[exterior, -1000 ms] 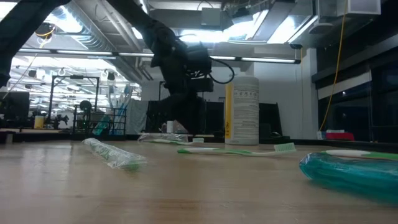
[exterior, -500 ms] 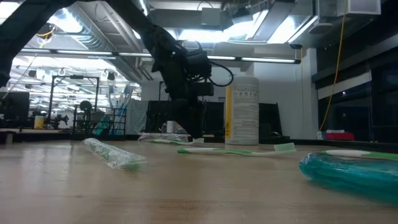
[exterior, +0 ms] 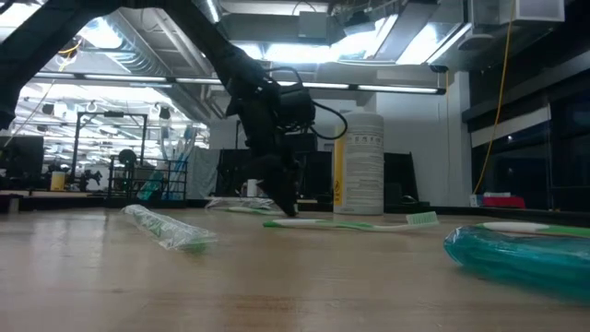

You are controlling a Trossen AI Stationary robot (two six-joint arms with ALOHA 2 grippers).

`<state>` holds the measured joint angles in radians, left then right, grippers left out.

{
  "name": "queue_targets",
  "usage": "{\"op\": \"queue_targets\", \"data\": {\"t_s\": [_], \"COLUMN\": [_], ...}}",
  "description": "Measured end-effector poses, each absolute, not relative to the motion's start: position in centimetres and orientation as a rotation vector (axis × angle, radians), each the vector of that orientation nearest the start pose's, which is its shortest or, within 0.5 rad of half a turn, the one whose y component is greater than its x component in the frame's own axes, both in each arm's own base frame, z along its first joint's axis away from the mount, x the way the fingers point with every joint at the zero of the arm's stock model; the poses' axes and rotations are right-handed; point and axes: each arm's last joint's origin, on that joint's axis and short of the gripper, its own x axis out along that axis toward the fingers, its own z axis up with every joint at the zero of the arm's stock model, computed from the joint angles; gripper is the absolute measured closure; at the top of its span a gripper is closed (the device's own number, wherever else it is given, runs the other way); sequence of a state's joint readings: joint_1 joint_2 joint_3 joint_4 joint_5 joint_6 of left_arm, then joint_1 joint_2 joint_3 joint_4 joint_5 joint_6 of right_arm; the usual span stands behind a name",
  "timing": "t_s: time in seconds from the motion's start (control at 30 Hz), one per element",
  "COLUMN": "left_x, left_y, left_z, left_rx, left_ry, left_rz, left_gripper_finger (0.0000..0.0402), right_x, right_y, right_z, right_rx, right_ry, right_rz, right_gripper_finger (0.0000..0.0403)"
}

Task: Pick & Place toothbrushing station
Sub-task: Put the green toothbrush into the left section of the black organizer

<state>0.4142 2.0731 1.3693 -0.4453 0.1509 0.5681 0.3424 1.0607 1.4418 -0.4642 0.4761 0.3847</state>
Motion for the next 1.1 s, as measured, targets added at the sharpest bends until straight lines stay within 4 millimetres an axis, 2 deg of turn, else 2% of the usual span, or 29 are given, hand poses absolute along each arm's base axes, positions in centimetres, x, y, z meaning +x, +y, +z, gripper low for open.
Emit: {"op": "queue_targets", "data": {"t_s": [0.13, 0.3, 0.37, 0.57, 0.77, 0.93, 1.0, 1.1], "left_x": [37.9, 37.7, 37.6, 36.7, 33.9, 29.4, 27.4, 24.4], "left_y": [16.2, 16.2, 16.2, 16.2, 16.1, 15.3, 15.1, 14.8], "left_z": [13.4, 14.0, 15.1, 20.4, 29.6, 36.9, 38.2, 38.7], "left_rx": [0.154, 0.133, 0.127, 0.096, -0.02, 0.008, 0.02, 0.016], "left_ry": [1.124, 1.121, 1.093, 0.946, 0.61, 0.358, 0.312, 0.296], "left_rz": [-0.079, -0.04, -0.017, 0.06, 0.199, 0.491, 0.62, 0.79], "left_gripper_finger": [0.0372, 0.0386, 0.0388, 0.0388, 0.0389, 0.0389, 0.0389, 0.0389], "right_x": [18.3, 18.3, 18.3, 18.3, 18.3, 18.3, 18.3, 18.3], "right_y": [5.1, 5.1, 5.1, 5.1, 5.1, 5.1, 5.1, 5.1], "right_z": [47.3, 47.3, 47.3, 47.3, 47.3, 47.3, 47.3, 47.3], "right_rx": [0.35, 0.348, 0.348, 0.333, 0.325, 0.312, 0.298, 0.276], "right_ry": [0.049, 0.049, 0.049, 0.05, 0.051, 0.053, 0.054, 0.056], "right_rz": [-0.149, -0.151, -0.151, -0.151, -0.15, -0.15, -0.15, -0.149], "right_gripper_finger": [0.0293, 0.0293, 0.0293, 0.0293, 0.0293, 0.0293, 0.0293, 0.0293]}}
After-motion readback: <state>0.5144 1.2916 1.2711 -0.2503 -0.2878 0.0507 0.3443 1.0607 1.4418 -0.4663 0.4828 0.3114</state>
